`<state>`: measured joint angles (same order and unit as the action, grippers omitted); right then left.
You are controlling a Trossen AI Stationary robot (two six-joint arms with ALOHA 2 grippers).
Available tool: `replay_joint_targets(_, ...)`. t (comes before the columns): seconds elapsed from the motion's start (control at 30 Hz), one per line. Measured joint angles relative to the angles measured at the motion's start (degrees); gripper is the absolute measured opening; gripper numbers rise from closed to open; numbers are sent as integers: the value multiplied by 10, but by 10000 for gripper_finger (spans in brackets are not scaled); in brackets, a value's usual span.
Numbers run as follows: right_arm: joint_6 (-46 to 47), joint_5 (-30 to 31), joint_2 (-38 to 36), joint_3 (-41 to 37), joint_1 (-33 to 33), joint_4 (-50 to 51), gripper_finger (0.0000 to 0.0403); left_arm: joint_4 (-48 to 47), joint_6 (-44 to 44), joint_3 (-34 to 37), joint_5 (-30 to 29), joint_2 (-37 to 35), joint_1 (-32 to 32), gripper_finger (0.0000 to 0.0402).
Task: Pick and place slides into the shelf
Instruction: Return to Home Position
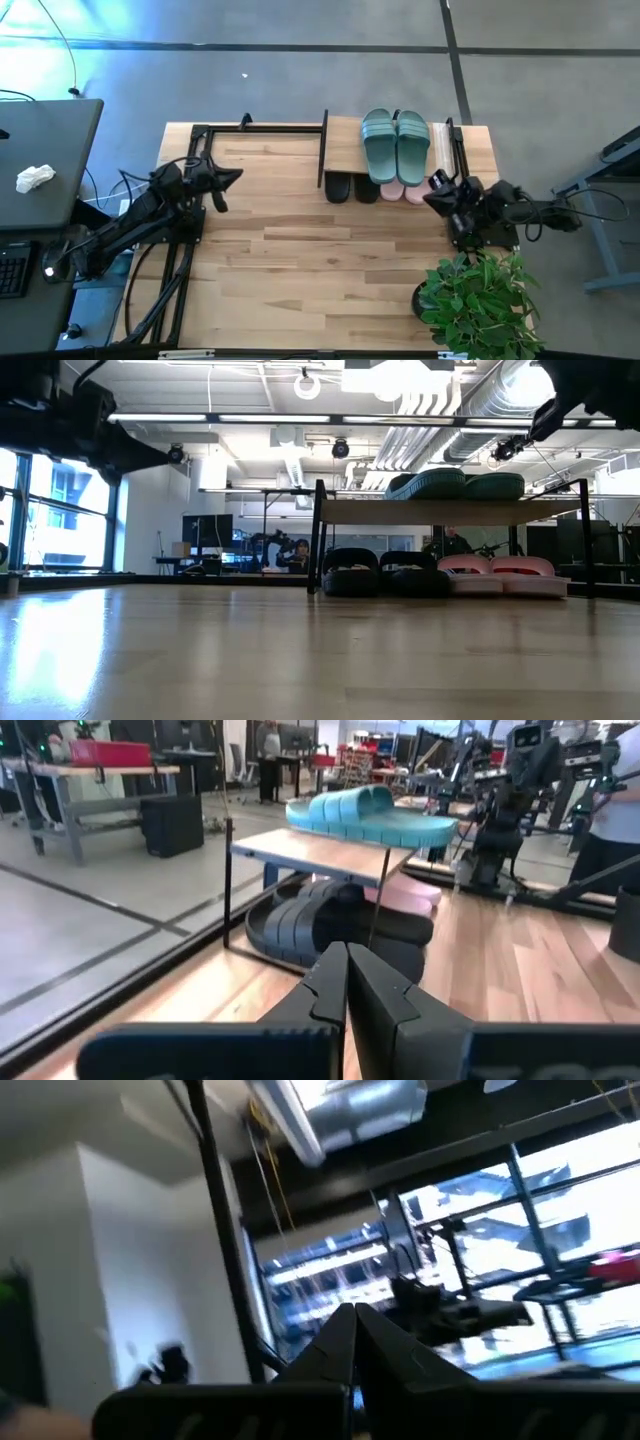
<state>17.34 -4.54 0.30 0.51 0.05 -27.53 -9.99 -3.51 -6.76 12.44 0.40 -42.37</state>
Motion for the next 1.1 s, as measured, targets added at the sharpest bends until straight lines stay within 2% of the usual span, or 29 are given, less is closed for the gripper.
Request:
replay_joint_targets(0.2, -137, 15, 0, 0, 0, 55, 0, -1, 18, 13, -4, 0, 0, 0)
replay_joint_targets(0.3, -175, 39, 0, 0, 0, 85, 0, -4, 40, 20, -14, 0, 0, 1)
replay_joint_targets(0.53, -174, 116, 0, 0, 0, 154, 0, -9, 129, 23, -47, 6, 0, 2)
replay_joint_targets(0.83, -174, 120, 0, 0, 0, 218, 0, -9, 304, 23, -72, 6, 0, 3)
replay_joint_targets(1.1, -174, 119, 0, 0, 0, 254, 0, -9, 333, 23, -72, 6, 0, 2)
